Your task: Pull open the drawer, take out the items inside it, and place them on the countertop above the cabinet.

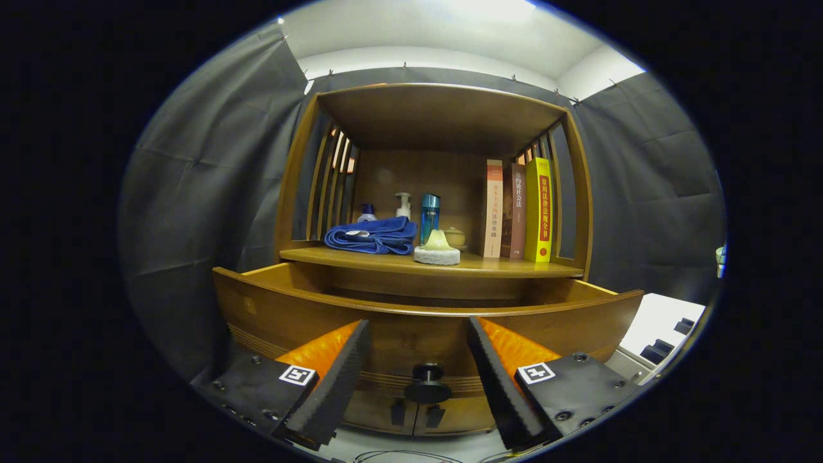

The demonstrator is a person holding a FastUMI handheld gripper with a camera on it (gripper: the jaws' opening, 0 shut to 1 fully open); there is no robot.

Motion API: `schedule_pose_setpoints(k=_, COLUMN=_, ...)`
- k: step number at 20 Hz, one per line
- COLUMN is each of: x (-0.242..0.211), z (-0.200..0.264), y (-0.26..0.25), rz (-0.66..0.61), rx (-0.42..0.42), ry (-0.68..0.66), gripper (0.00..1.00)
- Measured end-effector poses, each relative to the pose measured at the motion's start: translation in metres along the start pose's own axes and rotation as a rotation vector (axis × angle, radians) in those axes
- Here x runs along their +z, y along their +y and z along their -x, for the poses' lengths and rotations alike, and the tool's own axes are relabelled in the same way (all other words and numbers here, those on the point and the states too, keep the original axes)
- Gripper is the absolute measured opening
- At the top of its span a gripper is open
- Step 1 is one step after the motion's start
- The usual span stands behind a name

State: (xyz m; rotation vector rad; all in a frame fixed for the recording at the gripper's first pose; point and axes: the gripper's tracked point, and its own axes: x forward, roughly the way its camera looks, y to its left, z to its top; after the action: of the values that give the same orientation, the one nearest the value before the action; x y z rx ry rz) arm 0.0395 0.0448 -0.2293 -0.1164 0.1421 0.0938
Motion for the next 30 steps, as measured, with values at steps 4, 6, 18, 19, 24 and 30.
schedule_pose_setpoints(k=4, x=-0.004, z=-0.005, y=-0.010, rz=0.006, rx=-0.042, ry=0.006, gripper=0.98)
schedule_pose_setpoints(k=6, x=0.002, z=-0.008, y=-0.009, rz=0.023, rx=-0.044, ry=-0.003, gripper=0.99)
schedule_pose_setpoints(k=18, x=-0.011, z=-0.073, y=-0.012, rz=0.025, rx=-0.047, ry=0.041, gripper=0.99)
schedule_pose_setpoints(k=19, x=-0.012, z=-0.078, y=-0.012, rz=0.030, rx=-0.047, ry=0.044, gripper=0.99)
schedule_pose_setpoints(k=24, x=-0.019, z=-0.105, y=-0.013, rz=0.067, rx=-0.045, ry=0.062, gripper=0.99)
schedule_pose_setpoints(k=30, x=-0.025, z=-0.127, y=-0.013, rz=0.080, rx=-0.047, ry=0.077, gripper=0.99)
